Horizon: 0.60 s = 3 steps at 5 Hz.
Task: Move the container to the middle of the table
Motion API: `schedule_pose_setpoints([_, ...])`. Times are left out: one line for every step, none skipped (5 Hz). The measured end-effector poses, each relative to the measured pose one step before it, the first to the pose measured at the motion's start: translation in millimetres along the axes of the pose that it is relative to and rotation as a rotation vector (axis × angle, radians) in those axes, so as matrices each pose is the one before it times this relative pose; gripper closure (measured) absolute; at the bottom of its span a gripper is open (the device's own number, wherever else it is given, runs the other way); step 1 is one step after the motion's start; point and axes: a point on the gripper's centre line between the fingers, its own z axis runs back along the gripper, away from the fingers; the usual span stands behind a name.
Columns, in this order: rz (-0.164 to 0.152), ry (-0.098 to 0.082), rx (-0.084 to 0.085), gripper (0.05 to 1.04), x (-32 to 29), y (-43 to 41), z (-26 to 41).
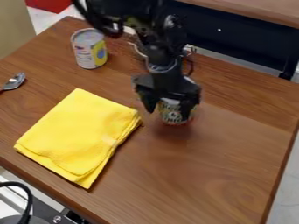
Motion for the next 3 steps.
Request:
schedule_pose_setpoints([0.0421,-0.0163,0.0105,0.088,18.82,3.52,-6.27])
schedule_pose_setpoints([0.0250,-0.0035,0.0164,0.088,6.97,9.02,-4.41])
schedule_pose_setpoints([-0.0033,0.0026,-0.0031,0.088,0.07,1.72,-0.04])
